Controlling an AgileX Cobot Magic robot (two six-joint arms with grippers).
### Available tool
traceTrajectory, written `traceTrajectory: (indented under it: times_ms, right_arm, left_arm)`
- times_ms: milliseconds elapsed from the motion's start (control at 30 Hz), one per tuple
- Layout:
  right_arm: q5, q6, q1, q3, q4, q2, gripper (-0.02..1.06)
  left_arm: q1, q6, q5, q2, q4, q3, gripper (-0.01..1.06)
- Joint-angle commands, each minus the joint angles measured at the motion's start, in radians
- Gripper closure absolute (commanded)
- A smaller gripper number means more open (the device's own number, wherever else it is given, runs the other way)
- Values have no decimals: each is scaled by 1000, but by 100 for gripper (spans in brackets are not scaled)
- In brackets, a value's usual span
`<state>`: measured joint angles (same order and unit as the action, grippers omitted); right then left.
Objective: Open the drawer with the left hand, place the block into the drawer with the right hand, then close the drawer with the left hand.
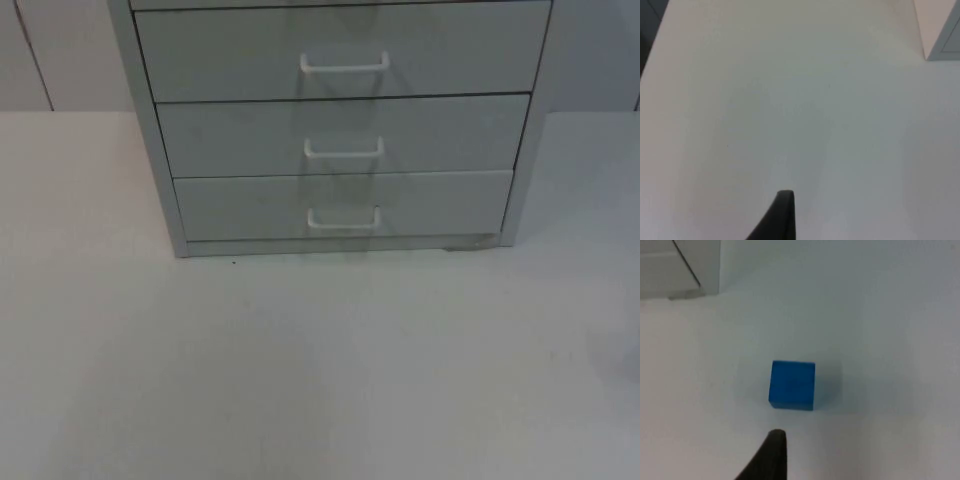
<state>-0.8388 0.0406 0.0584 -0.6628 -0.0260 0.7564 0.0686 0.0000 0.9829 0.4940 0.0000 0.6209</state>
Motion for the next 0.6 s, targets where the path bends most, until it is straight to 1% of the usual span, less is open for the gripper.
traceTrajectory:
  times_ms: [0,167,300,400,433,500,567]
  right_arm:
    - [10,5,1,-5,-2,56,4]
    - [10,5,1,-5,-5,118,4]
    - [10,5,1,-5,-5,122,4]
    - [14,1,1,-5,-5,122,4]
    - [14,1,1,-5,-5,122,4]
    - [14,1,1,-5,-5,122,4]
    - [14,1,1,-5,-5,122,4]
  left_arm:
    - [0,0,-21,41,-19,7,0]
    - [0,22,-36,101,-22,17,0]
    - [0,24,-36,135,-28,43,0]
    - [0,79,-25,172,-71,88,1]
    - [0,79,-25,172,-71,88,1]
    - [0,102,-18,210,-99,116,4]
    - [0,151,-16,259,-161,143,7]
